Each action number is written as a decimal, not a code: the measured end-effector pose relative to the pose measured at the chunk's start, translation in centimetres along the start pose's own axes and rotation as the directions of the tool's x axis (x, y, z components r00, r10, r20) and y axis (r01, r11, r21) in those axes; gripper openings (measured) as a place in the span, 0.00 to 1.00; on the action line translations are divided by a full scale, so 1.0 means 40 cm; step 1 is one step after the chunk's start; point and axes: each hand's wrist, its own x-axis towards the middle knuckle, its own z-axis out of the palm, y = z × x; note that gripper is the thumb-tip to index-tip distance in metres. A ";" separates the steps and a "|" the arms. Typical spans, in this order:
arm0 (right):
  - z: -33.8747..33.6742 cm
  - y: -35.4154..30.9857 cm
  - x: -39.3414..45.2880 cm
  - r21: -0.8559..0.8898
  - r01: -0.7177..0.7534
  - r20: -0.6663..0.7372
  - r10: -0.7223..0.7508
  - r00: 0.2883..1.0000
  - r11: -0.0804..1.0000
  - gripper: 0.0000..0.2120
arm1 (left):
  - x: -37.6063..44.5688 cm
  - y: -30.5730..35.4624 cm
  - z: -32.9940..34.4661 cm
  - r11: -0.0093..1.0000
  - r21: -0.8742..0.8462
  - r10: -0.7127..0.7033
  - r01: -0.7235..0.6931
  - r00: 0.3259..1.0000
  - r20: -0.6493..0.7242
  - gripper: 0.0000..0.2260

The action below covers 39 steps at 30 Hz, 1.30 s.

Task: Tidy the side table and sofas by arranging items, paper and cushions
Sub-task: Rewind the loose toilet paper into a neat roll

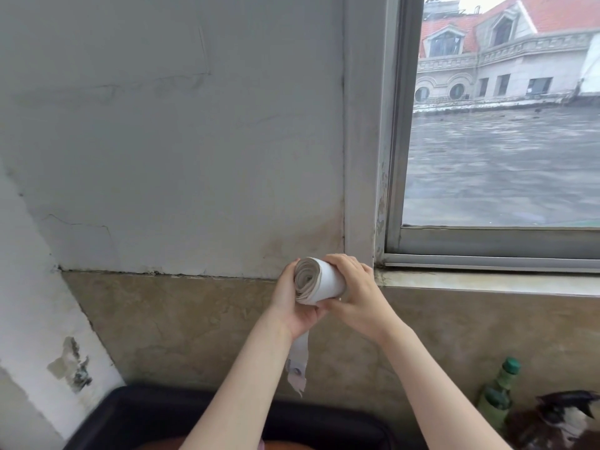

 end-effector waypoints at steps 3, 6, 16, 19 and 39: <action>-0.028 -0.002 0.008 0.117 -0.152 0.130 0.136 0.982 0.981 0.26 | 0.003 0.006 -0.002 1.000 0.030 0.006 -0.007 0.999 0.037 0.14; -0.053 -0.004 0.013 0.206 -0.263 0.258 0.207 0.944 0.942 0.22 | -0.003 0.012 0.003 0.996 0.081 -0.044 0.036 0.994 0.103 0.15; -0.120 -0.027 0.024 0.251 -0.263 0.447 0.129 0.885 0.931 0.23 | -0.011 0.003 -0.021 0.986 0.156 -0.095 0.054 0.957 0.273 0.17; -0.112 -0.020 0.015 0.248 -0.267 0.422 0.144 0.895 0.931 0.24 | -0.014 0.001 -0.026 0.986 0.161 -0.086 0.048 0.968 0.237 0.17; -0.023 -0.039 -0.006 0.044 -0.101 0.083 0.097 0.992 0.994 0.39 | -0.045 -0.006 0.028 0.989 -0.144 -0.002 0.018 0.994 0.112 0.25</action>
